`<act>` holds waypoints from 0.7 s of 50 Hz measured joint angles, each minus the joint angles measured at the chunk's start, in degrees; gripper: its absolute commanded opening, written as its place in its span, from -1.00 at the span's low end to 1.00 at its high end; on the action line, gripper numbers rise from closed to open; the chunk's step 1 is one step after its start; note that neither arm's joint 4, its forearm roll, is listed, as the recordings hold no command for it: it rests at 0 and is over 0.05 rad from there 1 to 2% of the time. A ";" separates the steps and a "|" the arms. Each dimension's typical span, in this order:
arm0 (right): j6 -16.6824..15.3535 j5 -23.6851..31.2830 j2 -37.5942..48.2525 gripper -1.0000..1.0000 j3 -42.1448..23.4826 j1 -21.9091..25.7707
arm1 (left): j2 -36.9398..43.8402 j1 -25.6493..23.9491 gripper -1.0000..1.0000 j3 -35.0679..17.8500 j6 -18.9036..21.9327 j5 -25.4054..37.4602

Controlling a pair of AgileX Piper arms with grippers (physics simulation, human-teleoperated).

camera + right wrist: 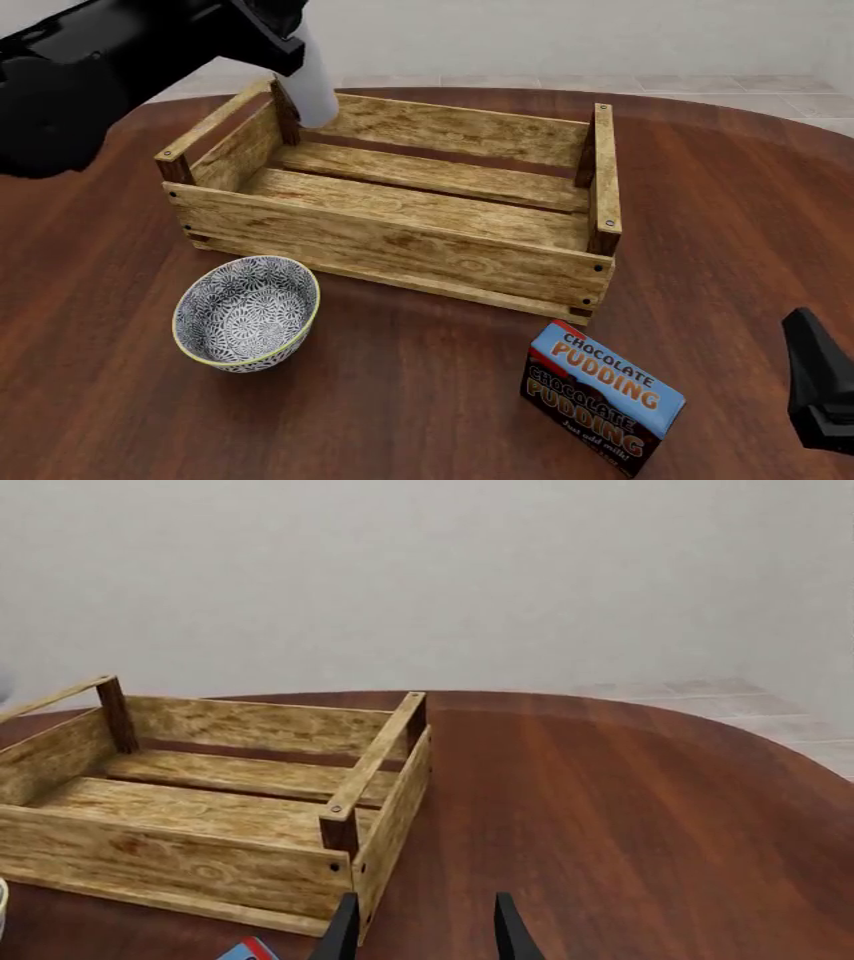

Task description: Pick up the salad dressing and put it in the tray.

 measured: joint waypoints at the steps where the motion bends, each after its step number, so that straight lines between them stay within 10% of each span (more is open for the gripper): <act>1: 0.00 -0.01 0.00 1.00 0.00 0.00 | 0.34 -0.06 -1.00 -0.27 0.02 0.06; 35: 0.43 -0.32 0.00 1.00 -0.01 -0.08 | 11.30 -1.30 -1.00 -8.20 1.65 2.22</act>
